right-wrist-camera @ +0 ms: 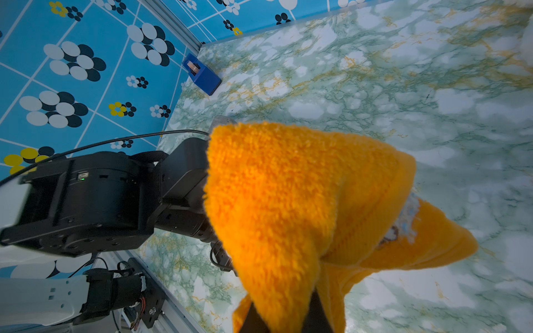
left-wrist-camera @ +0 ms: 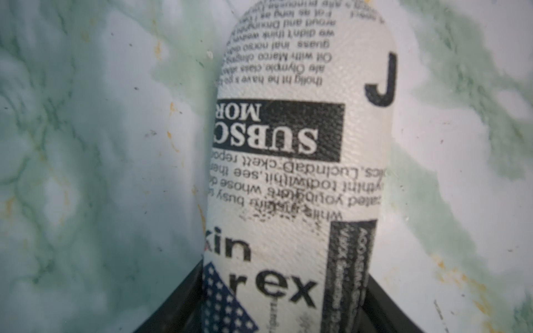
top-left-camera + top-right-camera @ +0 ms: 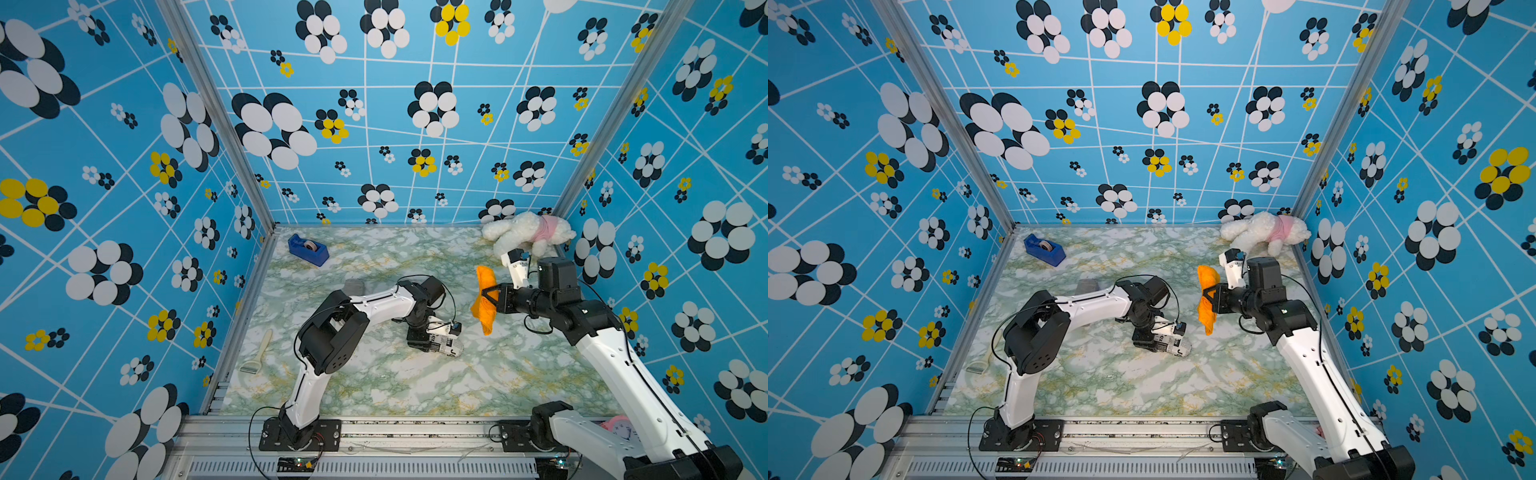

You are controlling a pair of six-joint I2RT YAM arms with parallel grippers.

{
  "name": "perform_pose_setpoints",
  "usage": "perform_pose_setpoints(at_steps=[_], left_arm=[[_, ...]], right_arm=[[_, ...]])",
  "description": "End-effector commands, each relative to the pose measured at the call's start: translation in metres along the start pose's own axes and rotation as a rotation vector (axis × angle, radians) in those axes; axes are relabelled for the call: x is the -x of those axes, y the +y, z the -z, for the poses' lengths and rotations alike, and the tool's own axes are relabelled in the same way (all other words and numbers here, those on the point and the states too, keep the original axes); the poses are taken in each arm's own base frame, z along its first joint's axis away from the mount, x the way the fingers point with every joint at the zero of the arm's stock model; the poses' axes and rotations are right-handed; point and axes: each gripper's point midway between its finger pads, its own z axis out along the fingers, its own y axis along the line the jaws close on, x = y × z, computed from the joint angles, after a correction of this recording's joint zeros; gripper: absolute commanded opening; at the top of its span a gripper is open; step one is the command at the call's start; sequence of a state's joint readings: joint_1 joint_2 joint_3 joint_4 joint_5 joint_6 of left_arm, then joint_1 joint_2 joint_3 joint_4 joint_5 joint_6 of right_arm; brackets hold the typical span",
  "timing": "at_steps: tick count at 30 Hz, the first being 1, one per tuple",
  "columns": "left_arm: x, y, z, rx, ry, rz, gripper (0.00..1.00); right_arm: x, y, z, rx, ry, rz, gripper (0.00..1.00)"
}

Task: Wipe the eyeglass case
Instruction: Pick up the eyeglass case from the center of the board, then wipe the dirt from the eyeglass case.

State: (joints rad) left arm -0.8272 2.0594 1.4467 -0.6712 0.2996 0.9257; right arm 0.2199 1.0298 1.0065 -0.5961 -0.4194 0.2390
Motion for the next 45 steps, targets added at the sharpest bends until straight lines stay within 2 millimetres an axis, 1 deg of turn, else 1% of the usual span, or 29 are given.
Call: perform_pose_setpoints(at_steps=[1,2,4,6,9,10,11,12,13,16,18,21,22,24,26,28,31,33,34,39,42,45], left_arm=[[0.000,-0.010,0.005,-0.007,-0.004,0.038,0.62],[0.002,-0.009,0.008,0.002,-0.011,0.043,0.58],[0.004,-0.008,0.011,0.018,-0.016,0.056,0.54],[0.007,-0.008,0.016,0.037,-0.026,0.067,0.49],[0.013,-0.007,0.026,0.085,-0.049,0.065,0.48],[0.016,-0.007,0.029,0.101,-0.060,0.063,0.47],[0.019,-0.007,0.032,0.116,-0.070,0.063,0.45],[0.022,-0.007,0.034,0.129,-0.077,0.063,0.44],[0.026,-0.007,0.038,0.142,-0.085,0.066,0.37],[0.034,-0.008,0.045,0.167,-0.086,0.068,0.34],[0.039,-0.008,0.048,0.177,-0.095,0.074,0.34],[0.045,-0.011,0.047,0.181,-0.098,0.070,0.33],[0.052,-0.011,0.058,0.204,-0.123,0.061,0.32],[0.060,-0.013,0.063,0.217,-0.147,0.047,0.31],[0.065,-0.014,0.065,0.224,-0.154,0.035,0.26],[0.069,-0.014,0.065,0.227,-0.157,0.032,0.20],[0.076,-0.012,0.063,0.224,-0.186,0.045,0.19],[0.077,-0.009,0.057,0.225,-0.195,0.051,0.19],[0.078,-0.007,0.054,0.232,-0.196,0.060,0.17],[0.080,0.003,0.047,0.276,-0.248,0.100,0.19],[0.075,0.010,0.043,0.306,-0.276,0.122,0.20],[0.068,0.014,0.036,0.327,-0.277,0.145,0.20]], right_arm=[[-0.004,-0.003,0.004,-0.018,0.013,-0.008,0.00],[-0.007,-0.004,0.004,-0.023,0.025,-0.017,0.00],[-0.015,-0.007,0.005,-0.040,0.051,-0.038,0.00],[-0.028,-0.011,0.004,-0.051,0.090,-0.068,0.00],[-0.054,-0.017,-0.004,-0.057,0.180,-0.138,0.00],[-0.064,-0.019,-0.009,-0.048,0.218,-0.169,0.00],[-0.076,-0.019,-0.016,-0.032,0.255,-0.213,0.00],[-0.081,-0.018,-0.020,-0.011,0.272,-0.242,0.00],[-0.090,-0.015,-0.029,0.035,0.295,-0.300,0.00],[-0.102,-0.010,-0.048,0.117,0.308,-0.420,0.00],[-0.108,-0.013,-0.058,0.124,0.311,-0.449,0.00],[-0.112,-0.016,-0.069,0.126,0.322,-0.457,0.00],[-0.115,-0.016,-0.073,0.128,0.334,-0.458,0.00],[-0.119,-0.014,-0.081,0.131,0.353,-0.448,0.00],[-0.122,-0.011,-0.089,0.134,0.371,-0.438,0.00],[-0.124,-0.008,-0.096,0.139,0.375,-0.435,0.00],[-0.131,-0.006,-0.109,0.155,0.392,-0.451,0.00],[-0.137,-0.004,-0.116,0.182,0.402,-0.476,0.00],[-0.138,-0.002,-0.120,0.197,0.402,-0.490,0.00],[-0.151,0.003,-0.126,0.237,0.438,-0.513,0.00],[-0.153,0.003,-0.123,0.240,0.435,-0.508,0.00],[-0.151,0.006,-0.119,0.252,0.417,-0.495,0.00]])
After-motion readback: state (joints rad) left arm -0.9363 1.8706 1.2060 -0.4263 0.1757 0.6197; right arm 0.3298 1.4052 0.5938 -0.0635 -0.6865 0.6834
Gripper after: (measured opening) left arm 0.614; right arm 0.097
